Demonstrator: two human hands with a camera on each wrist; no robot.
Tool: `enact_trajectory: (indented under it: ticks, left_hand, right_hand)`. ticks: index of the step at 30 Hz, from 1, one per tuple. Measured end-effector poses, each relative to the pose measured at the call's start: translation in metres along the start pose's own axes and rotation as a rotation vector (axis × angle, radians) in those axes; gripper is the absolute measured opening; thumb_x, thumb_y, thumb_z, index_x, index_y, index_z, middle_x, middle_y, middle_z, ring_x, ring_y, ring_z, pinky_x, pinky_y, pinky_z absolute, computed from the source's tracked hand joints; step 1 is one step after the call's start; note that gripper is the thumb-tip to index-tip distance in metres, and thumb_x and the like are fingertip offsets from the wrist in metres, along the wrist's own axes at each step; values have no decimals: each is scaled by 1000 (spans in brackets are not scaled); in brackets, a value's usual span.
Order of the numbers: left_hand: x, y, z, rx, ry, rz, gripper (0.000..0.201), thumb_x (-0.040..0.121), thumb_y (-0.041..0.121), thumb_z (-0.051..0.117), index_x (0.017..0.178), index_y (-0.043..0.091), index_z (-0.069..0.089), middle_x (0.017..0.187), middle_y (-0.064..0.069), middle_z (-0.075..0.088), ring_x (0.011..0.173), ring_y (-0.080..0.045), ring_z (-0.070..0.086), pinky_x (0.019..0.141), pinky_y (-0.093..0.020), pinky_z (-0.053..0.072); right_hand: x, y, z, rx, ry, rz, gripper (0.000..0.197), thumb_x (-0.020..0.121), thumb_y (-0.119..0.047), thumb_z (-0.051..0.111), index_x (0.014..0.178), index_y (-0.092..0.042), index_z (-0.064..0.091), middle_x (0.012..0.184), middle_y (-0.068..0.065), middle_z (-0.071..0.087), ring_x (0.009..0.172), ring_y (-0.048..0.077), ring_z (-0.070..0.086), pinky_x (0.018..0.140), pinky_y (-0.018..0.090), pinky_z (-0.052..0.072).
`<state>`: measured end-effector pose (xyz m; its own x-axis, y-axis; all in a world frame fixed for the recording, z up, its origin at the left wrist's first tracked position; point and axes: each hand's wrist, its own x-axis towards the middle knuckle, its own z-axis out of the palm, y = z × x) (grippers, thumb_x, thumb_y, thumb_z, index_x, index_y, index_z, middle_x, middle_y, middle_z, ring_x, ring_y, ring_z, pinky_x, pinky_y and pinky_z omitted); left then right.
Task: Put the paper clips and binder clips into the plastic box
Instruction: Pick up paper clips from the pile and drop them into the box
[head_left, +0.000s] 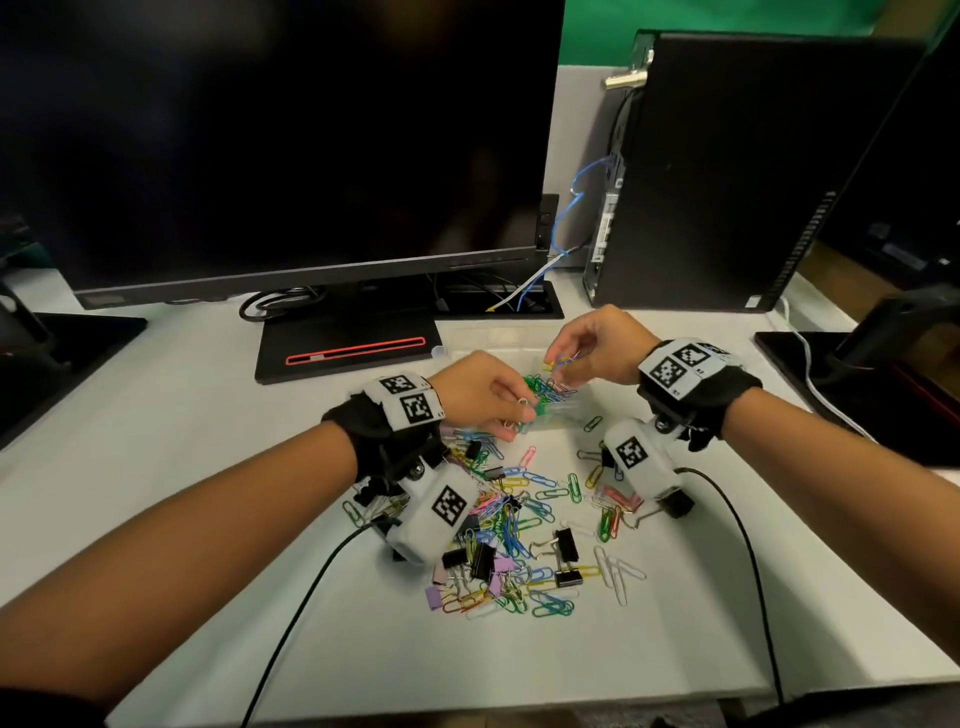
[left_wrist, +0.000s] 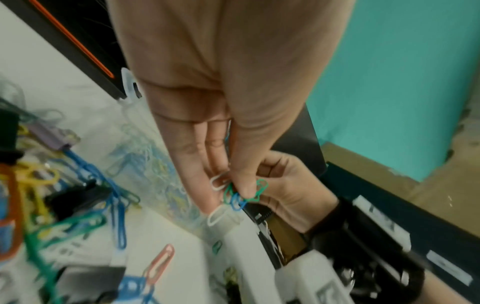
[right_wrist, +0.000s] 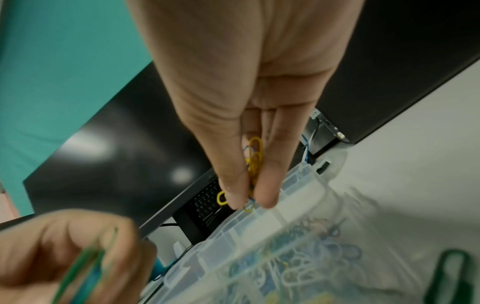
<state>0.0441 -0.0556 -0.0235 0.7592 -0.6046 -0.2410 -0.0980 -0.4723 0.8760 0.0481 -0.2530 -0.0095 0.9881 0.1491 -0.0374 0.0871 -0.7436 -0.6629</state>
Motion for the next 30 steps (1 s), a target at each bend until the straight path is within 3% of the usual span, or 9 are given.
enact_trajectory:
  ticks: [4,7,10,12,18,22,24,27,30]
  left_hand:
    - [6,4,-15,-114,153,30,24,84,1,64,107,-6,63,78,-6,61,66,-13,62,59,-16,58]
    - [13,5,-22,-89,255,58,24,85,2,63,108,-6,64,78,-8,60,65,-15,61,57,-16,58]
    - [23,3,-24,98,372,68,21,88,7,61,106,-1,67,85,-12,65,51,-4,62,58,-15,57]
    - [29,2,-24,300,403,63,19,89,11,58,104,4,69,94,-13,69,55,-9,62,71,-25,59]
    - [28,4,-22,535,181,65,25,92,10,52,111,13,69,118,-6,66,110,-20,61,91,-23,46]
    - [10,10,-16,506,182,163,25,89,13,56,107,22,70,113,1,68,106,-15,61,95,-30,49]
    - [-7,16,-8,516,146,216,23,87,13,58,104,21,71,108,2,69,99,-13,63,88,-24,49]
    - [-29,19,5,637,-17,226,24,86,14,60,106,19,70,100,4,70,86,-13,62,76,-17,47]
    - [-35,12,12,820,-102,192,26,86,18,60,111,19,67,100,5,67,82,-6,51,70,-14,39]
  right_hand:
    - [6,7,12,68,-2,30,9,77,-10,73,80,-18,72,76,6,69,73,26,70,83,43,57]
    - [6,6,12,78,4,34,10,83,-11,67,79,-19,72,82,7,72,77,22,69,84,40,57]
    - [-3,5,5,67,39,10,13,86,-6,61,86,-14,72,84,6,71,82,22,67,83,38,57]
    - [-14,6,-1,69,54,0,14,86,-3,59,88,-10,71,80,4,70,79,22,67,81,38,58]
    - [-59,13,-3,-108,-29,-54,14,82,-4,64,86,-14,73,76,0,71,67,12,66,70,25,58]
    - [-87,13,7,-214,-171,-117,16,77,-9,69,84,-22,74,82,-7,74,73,7,66,70,15,52]
    - [-98,7,16,-198,-247,-138,17,75,-10,71,86,-23,74,79,-13,71,70,4,63,64,7,46]
    - [-109,-4,32,-239,-337,-177,20,72,-22,77,91,-24,72,78,-22,63,66,1,59,66,12,47]
    - [-115,-13,46,-336,-407,-214,27,72,-30,76,99,-25,71,94,-11,69,73,6,61,70,12,45]
